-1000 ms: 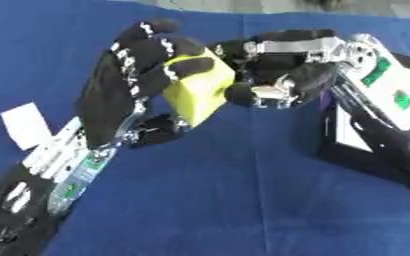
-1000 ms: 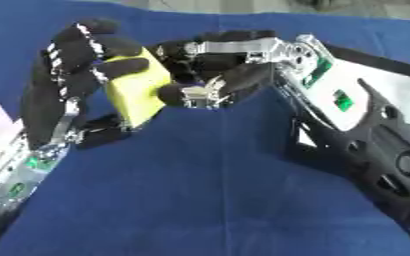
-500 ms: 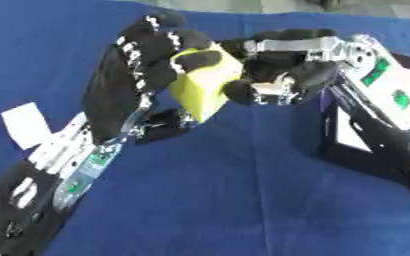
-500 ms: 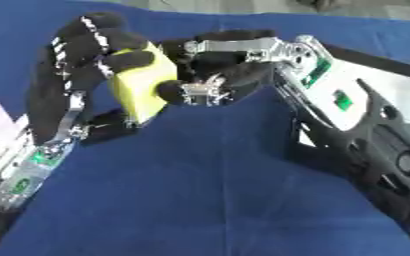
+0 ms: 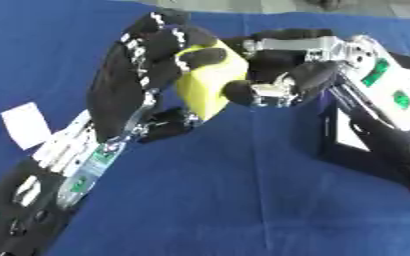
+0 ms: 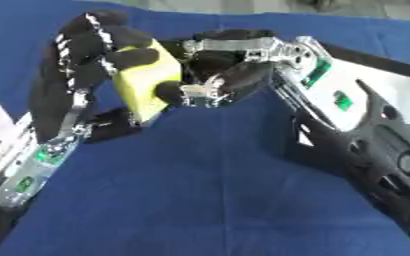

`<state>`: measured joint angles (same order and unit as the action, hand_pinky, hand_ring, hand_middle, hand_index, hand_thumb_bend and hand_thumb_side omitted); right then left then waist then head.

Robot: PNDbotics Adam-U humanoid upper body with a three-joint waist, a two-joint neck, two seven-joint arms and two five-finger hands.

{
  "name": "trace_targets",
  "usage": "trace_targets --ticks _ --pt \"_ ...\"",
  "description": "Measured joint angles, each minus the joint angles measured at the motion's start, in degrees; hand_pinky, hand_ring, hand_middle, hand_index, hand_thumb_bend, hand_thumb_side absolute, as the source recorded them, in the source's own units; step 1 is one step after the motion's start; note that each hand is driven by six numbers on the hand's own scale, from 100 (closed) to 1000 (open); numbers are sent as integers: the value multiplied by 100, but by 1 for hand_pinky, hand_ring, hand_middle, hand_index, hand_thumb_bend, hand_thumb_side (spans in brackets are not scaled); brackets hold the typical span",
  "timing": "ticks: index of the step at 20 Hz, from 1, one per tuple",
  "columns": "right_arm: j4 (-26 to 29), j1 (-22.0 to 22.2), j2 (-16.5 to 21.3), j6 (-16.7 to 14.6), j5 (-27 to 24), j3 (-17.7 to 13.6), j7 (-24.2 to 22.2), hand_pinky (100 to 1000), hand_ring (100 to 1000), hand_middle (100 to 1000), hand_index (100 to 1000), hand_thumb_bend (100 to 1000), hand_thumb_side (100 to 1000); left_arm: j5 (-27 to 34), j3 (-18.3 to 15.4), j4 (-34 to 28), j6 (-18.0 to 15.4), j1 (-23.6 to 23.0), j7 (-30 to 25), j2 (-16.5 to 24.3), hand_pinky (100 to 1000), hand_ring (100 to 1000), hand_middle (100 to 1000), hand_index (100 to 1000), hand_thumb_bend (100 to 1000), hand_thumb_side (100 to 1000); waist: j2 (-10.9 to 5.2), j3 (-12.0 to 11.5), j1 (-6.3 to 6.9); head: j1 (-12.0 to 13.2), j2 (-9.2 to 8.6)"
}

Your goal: Pick up the objects with one hand, pass them to the other hand, and then place them into the box on the other side of the table.

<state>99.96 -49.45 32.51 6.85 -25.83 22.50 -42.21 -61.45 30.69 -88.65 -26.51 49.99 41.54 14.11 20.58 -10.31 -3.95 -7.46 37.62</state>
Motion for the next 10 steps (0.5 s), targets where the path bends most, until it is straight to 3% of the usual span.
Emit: trace_targets --ticks 5,8,10 --pt "0 8 0 205 -270 18 156 1000 1000 794 806 100 329 158 -14 70 -50 2 -50 -31 738 647 608 705 100 100 1 0 1 0 0" --pt "1 12 0 349 -393 23 290 1000 1000 721 722 100 360 273 -38 125 -83 3 -83 -63 749 661 620 721 242 100 1 0 2 0 0" --pt "9 15 0 445 -500 36 398 994 1000 655 656 100 435 338 -67 151 -95 3 -95 -88 758 676 634 734 338 100 1 0 3 0 0"
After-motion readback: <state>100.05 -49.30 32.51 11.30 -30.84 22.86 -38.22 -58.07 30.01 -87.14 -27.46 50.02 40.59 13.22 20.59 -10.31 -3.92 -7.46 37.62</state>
